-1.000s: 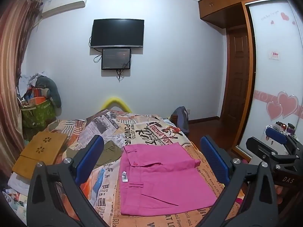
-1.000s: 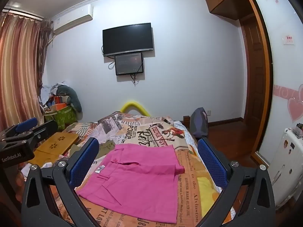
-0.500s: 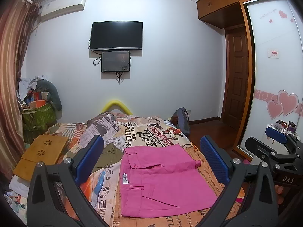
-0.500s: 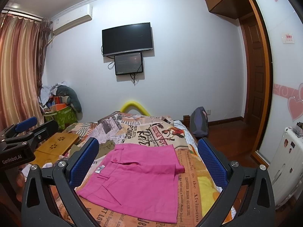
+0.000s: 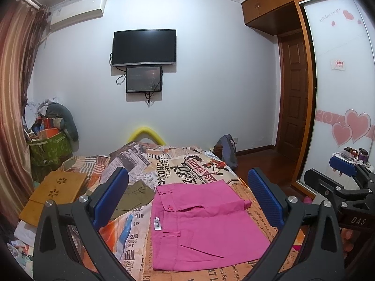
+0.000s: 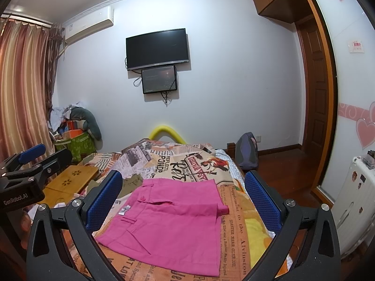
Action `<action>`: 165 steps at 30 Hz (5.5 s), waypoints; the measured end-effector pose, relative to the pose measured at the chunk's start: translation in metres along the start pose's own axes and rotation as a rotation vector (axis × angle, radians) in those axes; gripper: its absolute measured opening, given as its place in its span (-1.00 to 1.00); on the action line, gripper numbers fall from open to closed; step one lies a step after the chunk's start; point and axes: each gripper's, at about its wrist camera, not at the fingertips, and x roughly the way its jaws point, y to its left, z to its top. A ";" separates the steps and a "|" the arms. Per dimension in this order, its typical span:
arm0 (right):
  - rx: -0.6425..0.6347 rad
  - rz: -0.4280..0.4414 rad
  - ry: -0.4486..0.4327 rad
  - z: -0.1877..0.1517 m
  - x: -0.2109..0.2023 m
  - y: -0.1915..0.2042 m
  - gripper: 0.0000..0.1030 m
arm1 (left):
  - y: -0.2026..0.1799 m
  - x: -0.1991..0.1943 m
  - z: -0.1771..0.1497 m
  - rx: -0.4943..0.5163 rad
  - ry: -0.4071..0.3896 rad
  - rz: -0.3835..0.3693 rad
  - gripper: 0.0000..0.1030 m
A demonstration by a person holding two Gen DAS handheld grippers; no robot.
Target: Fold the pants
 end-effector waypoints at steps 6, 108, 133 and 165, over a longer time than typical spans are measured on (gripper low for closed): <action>0.003 0.000 0.000 0.000 0.000 -0.001 1.00 | 0.000 -0.001 0.000 -0.001 -0.001 -0.006 1.00; 0.099 0.089 0.683 -0.138 0.267 -0.102 0.03 | 0.080 0.336 -0.170 -0.018 0.853 -0.146 -0.03; -0.012 0.096 0.726 -0.153 0.264 -0.089 -0.91 | 0.078 0.332 -0.175 0.050 0.853 -0.128 -0.95; 0.037 0.061 0.729 -0.142 0.329 -0.126 -0.32 | 0.085 0.385 -0.166 -0.013 0.841 -0.122 -0.28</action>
